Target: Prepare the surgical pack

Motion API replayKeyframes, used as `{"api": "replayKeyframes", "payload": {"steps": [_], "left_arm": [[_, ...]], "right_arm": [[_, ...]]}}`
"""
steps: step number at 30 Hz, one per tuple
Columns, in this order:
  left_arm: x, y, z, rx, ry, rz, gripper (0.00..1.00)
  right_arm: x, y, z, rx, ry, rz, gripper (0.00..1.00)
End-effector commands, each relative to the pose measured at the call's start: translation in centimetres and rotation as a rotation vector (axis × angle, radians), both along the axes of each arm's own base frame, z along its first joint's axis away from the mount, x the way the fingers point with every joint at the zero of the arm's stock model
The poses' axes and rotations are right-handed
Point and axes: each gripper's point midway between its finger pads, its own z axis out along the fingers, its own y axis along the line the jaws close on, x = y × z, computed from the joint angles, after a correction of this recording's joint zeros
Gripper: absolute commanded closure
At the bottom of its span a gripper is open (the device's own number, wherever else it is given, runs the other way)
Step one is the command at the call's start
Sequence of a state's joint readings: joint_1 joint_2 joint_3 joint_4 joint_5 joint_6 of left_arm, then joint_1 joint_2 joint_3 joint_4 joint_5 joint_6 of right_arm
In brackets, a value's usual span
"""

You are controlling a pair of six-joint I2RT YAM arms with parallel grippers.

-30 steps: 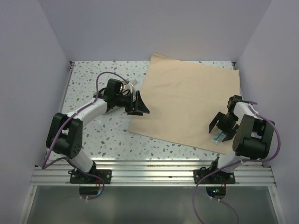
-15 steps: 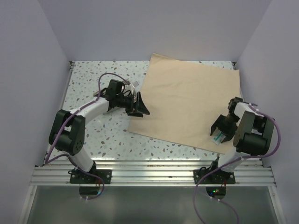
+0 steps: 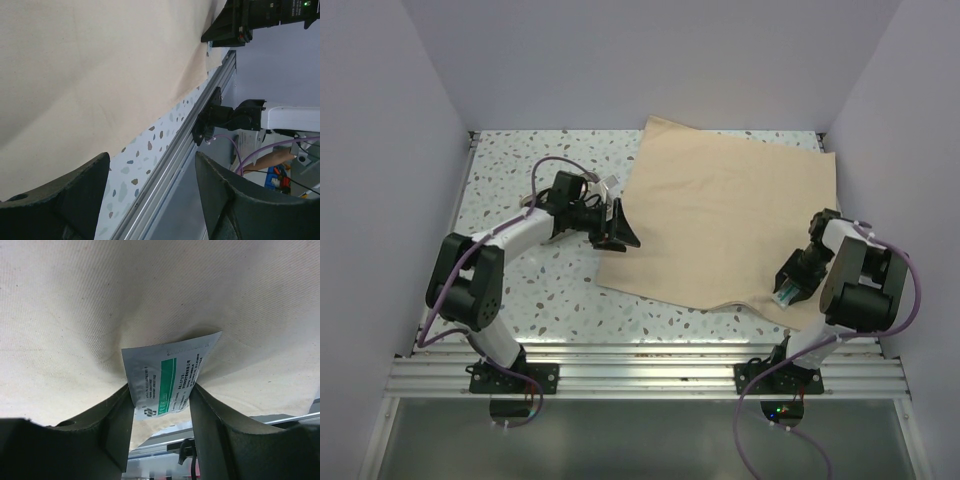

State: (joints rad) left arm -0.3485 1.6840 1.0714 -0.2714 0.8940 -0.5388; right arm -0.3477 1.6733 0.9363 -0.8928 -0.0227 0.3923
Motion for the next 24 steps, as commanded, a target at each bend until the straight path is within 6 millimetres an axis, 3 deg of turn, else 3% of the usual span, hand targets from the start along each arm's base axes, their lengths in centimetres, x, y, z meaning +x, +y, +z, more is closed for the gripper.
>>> {"api": "replayKeyframes", "payload": {"steps": [1, 10, 14, 15, 17, 24], "left_arm": [[0.5, -0.3, 0.7, -0.022, -0.025, -0.021, 0.27], [0.4, -0.3, 0.5, -0.022, -0.022, -0.023, 0.28], [0.3, -0.3, 0.4, -0.023, -0.023, -0.025, 0.28], [0.2, -0.2, 0.3, -0.022, -0.018, -0.025, 0.28], [0.2, -0.3, 0.3, -0.024, -0.021, -0.026, 0.27], [0.4, -0.4, 0.5, -0.038, -0.028, -0.030, 0.27]], "right_arm": [[0.5, -0.3, 0.2, -0.019, -0.043, -0.014, 0.51], [0.9, -0.6, 1.5, -0.032, -0.058, -0.006, 0.54], [0.8, -0.6, 1.7, -0.033, -0.054, -0.005, 0.59], [0.9, -0.6, 1.9, -0.035, -0.060, -0.002, 0.66], [1.0, -0.6, 2.0, -0.031, -0.063, -0.001, 0.69], [2.3, -0.3, 3.8, -0.010, -0.123, -0.003, 0.71]]}}
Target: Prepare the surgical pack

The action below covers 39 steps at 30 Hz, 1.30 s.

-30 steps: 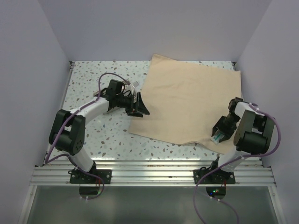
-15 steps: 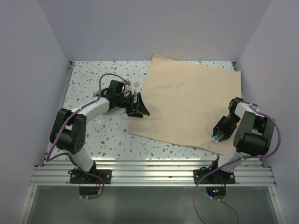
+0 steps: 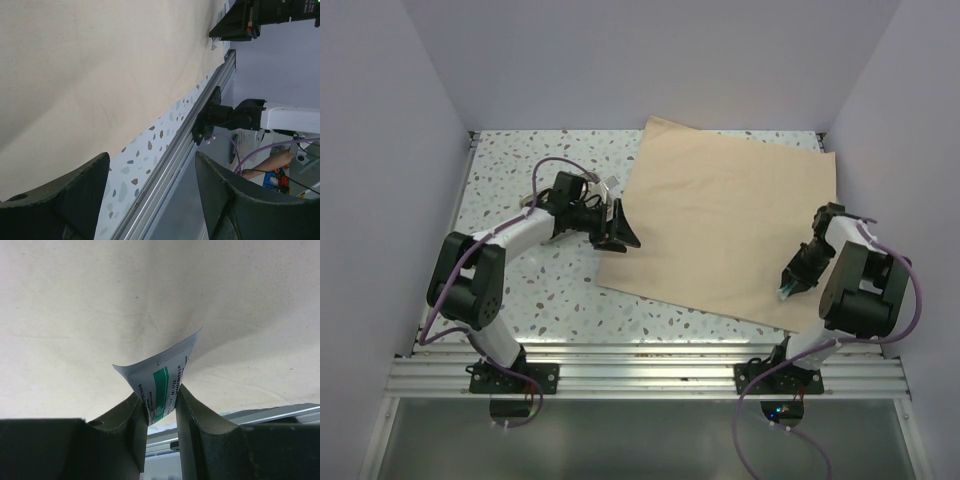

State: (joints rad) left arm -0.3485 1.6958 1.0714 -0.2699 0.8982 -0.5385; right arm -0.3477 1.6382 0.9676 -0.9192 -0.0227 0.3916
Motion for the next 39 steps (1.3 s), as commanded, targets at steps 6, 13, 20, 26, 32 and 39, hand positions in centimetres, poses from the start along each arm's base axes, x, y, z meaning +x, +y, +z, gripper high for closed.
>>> {"api": "replayKeyframes", "payload": {"steps": [6, 13, 20, 26, 32, 39], "left_arm": [[0.6, -1.1, 1.8, -0.085, -0.067, -0.037, 0.25], [0.9, -3.7, 4.6, -0.197, -0.075, -0.030, 0.24], [1.5, -5.7, 6.5, -0.290, -0.079, 0.025, 0.23], [3.1, -3.9, 6.9, -0.196, -0.129, 0.116, 0.23], [4.1, -1.8, 6.5, -0.151, -0.122, 0.169, 0.23], [6.0, 0.4, 6.6, -0.016, -0.199, 0.274, 0.28]], "right_arm": [[4.8, 3.1, 5.9, 0.074, -0.211, 0.007, 0.70], [9.8, 13.8, 9.5, 0.239, -0.344, 0.159, 0.68], [13.6, 22.4, 11.7, 0.402, -0.448, 0.232, 0.66], [16.8, 30.3, 12.0, 0.490, -0.497, 0.337, 0.65], [18.1, 36.6, 14.2, 0.567, -0.526, 0.406, 0.63], [17.1, 38.7, 14.3, 0.655, -0.494, 0.331, 0.59]]}}
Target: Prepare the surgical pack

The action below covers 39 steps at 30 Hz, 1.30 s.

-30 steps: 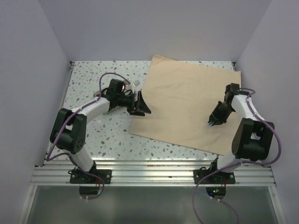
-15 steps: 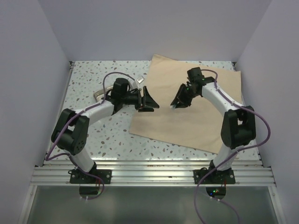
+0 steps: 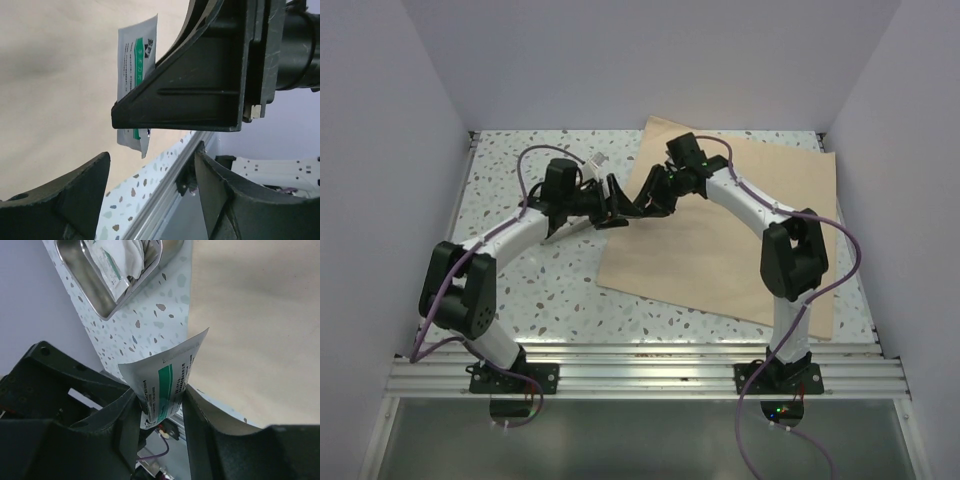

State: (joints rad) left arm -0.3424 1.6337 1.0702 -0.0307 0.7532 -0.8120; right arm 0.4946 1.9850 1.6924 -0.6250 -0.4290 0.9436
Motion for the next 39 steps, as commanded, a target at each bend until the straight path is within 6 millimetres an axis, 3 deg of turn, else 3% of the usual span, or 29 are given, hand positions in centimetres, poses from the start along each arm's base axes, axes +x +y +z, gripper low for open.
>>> {"api": "replayKeyframes", "payload": {"steps": [1, 10, 16, 29, 39], "left_arm": [[1.6, 1.4, 2.5, 0.088, -0.145, 0.068, 0.29], [2.3, 1.7, 4.2, 0.129, -0.324, 0.110, 0.43], [2.1, 1.5, 3.6, 0.173, -0.325, 0.098, 0.52], [1.9, 2.7, 2.5, 0.296, -0.370, 0.126, 0.47], [2.8, 2.1, 3.0, 0.282, -0.403, 0.138, 0.59]], "right_arm": [[0.1, 0.8, 1.6, 0.093, 0.027, -0.048, 0.59], [-0.6, 1.2, 1.8, 0.162, 0.138, -0.144, 0.58], [-0.4, 1.9, 2.4, 0.261, 0.212, -0.234, 0.58], [-0.4, 2.4, 3.9, 0.342, 0.247, -0.284, 0.57], [-1.0, 3.1, 4.2, 0.394, 0.288, -0.317, 0.57]]}}
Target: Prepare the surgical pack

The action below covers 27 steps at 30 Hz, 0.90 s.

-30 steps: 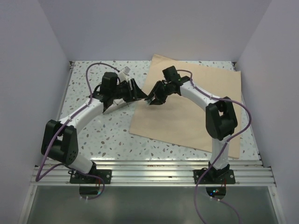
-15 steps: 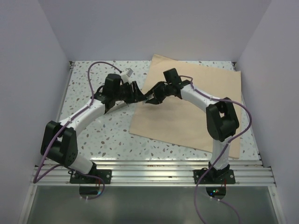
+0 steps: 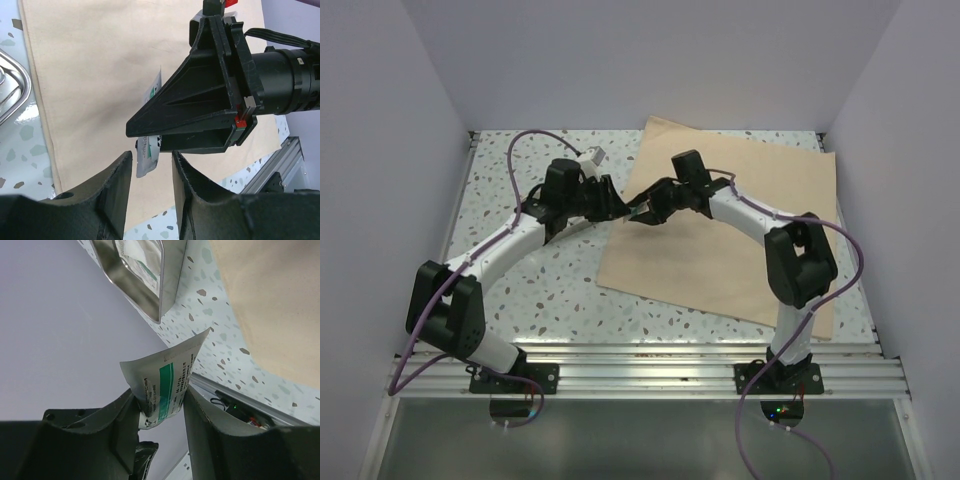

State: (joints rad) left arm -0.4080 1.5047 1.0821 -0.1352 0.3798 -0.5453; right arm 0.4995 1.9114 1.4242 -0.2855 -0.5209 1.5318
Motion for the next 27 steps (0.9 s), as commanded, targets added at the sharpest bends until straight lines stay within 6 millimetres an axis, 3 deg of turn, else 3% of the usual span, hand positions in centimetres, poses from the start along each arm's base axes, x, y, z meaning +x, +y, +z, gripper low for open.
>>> {"api": "replayKeyframes", "payload": {"steps": [1, 18, 21, 22, 24, 27], "left_arm": [[0.9, -0.4, 2.1, -0.013, -0.093, -0.002, 0.59], [0.8, -1.1, 0.8, -0.014, -0.066, -0.015, 0.67], [1.0, -1.0, 0.3, 0.003, -0.053, -0.010, 0.77], [1.1, -1.0, 0.3, 0.007, -0.051, -0.008, 0.88], [1.4, -1.1, 0.0, 0.015, -0.039, -0.007, 0.97], [1.8, -1.1, -0.3, 0.020, -0.007, 0.006, 1.00]], "right_arm": [[-0.7, 0.9, 3.9, 0.099, -0.028, -0.001, 0.57], [-0.9, 1.7, 4.4, 0.206, 0.044, -0.063, 0.57], [-1.1, 1.8, 4.6, 0.211, 0.040, -0.056, 0.54], [-1.1, 1.8, 4.6, 0.213, 0.041, -0.054, 0.53], [-1.3, 1.8, 4.7, 0.217, 0.040, -0.050, 0.51], [-1.5, 1.6, 4.4, 0.208, 0.040, -0.039, 0.45]]}}
